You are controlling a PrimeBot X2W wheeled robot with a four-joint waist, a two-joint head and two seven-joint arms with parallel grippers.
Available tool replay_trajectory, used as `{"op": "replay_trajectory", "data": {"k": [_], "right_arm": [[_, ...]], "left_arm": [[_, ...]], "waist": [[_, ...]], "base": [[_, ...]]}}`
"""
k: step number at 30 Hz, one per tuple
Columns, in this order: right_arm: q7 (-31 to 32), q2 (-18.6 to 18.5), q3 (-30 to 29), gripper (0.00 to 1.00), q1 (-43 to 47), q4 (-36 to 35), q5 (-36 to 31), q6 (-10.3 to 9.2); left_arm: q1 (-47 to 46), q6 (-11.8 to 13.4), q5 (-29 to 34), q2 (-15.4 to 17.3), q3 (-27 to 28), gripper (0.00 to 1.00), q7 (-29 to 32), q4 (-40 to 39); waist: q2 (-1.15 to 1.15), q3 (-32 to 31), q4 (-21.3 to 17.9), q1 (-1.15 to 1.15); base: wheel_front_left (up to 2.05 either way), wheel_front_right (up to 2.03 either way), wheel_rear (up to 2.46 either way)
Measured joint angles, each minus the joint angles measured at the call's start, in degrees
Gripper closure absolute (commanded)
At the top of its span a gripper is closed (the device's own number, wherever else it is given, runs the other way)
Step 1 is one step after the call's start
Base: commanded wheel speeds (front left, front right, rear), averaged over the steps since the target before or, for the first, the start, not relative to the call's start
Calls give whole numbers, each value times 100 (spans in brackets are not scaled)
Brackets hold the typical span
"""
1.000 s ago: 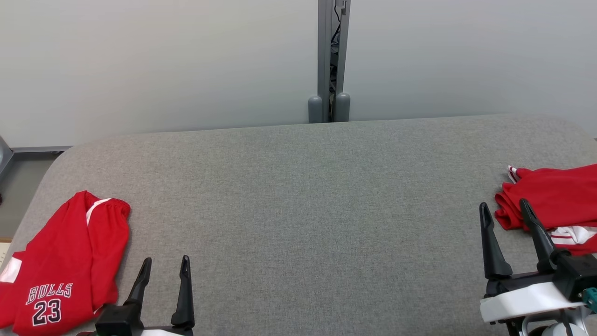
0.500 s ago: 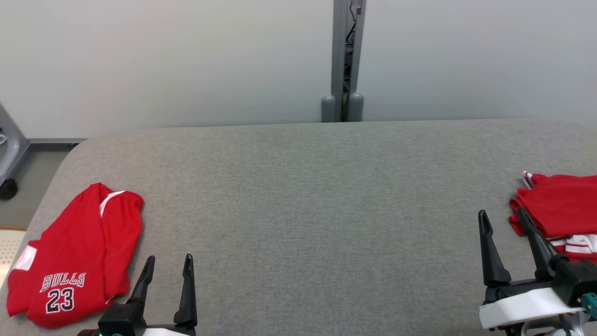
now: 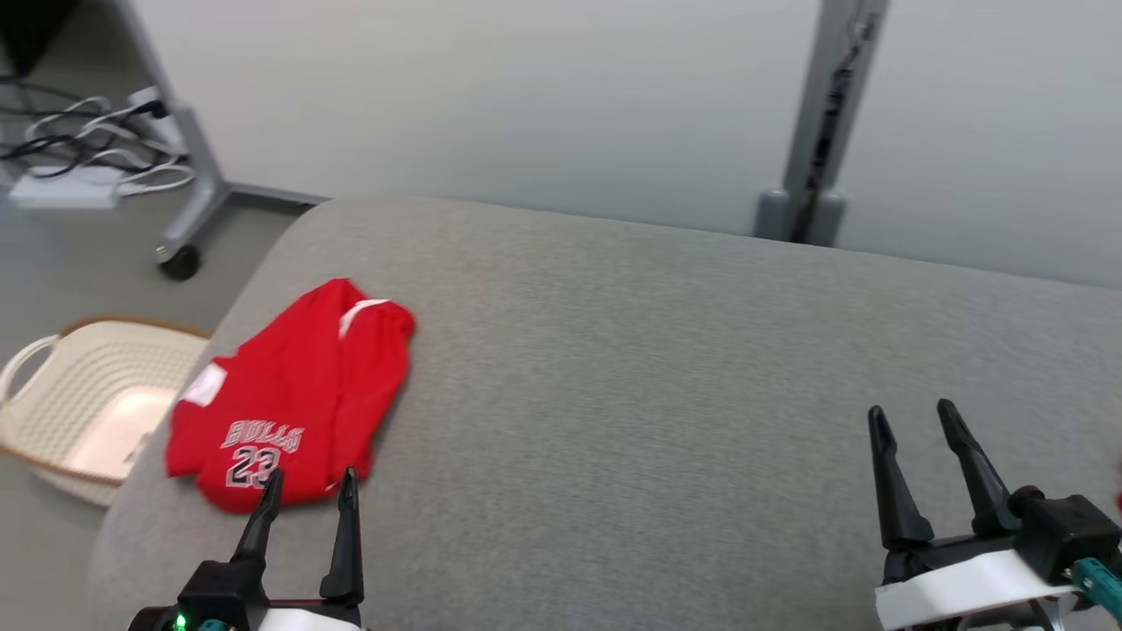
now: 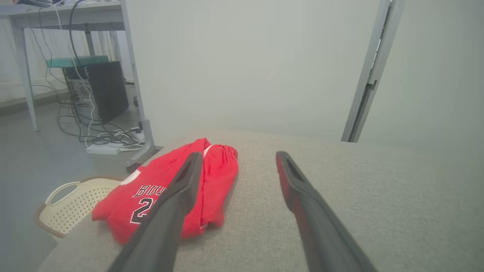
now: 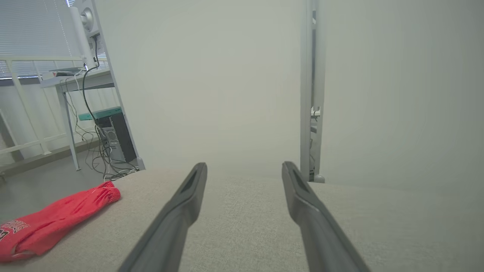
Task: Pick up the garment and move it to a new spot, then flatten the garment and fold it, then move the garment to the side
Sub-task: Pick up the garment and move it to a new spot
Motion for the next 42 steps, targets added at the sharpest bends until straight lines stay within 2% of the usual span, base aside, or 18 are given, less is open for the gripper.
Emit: {"op": "replay_trajectory", "data": {"k": [7,8,11,22,42], "right_arm": [[0,0,169,0,-28,-45,10,0],[0,0,169,0,-28,-45,10,0],[0,5,417,0,-180,-21,-37,0],[0,5,787,0,-578,234,-80,0],[0,5,773,0,-533,270,-43,0]], "left_arm": [[14,-45,40,-3,63,0,0,-19],[14,-45,40,-3,63,0,0,-19],[24,49,-46,5,174,0,0,-154],[53,309,-204,1,275,0,0,-388],[92,315,-289,0,336,0,0,-342]], "waist": [[0,-41,805,0],[0,-41,805,0],[0,-5,1137,0],[0,172,1306,0],[0,48,1217,0]], "base": [[0,0,0],[0,0,0],[0,0,0],[0,0,0],[0,0,0]]}}
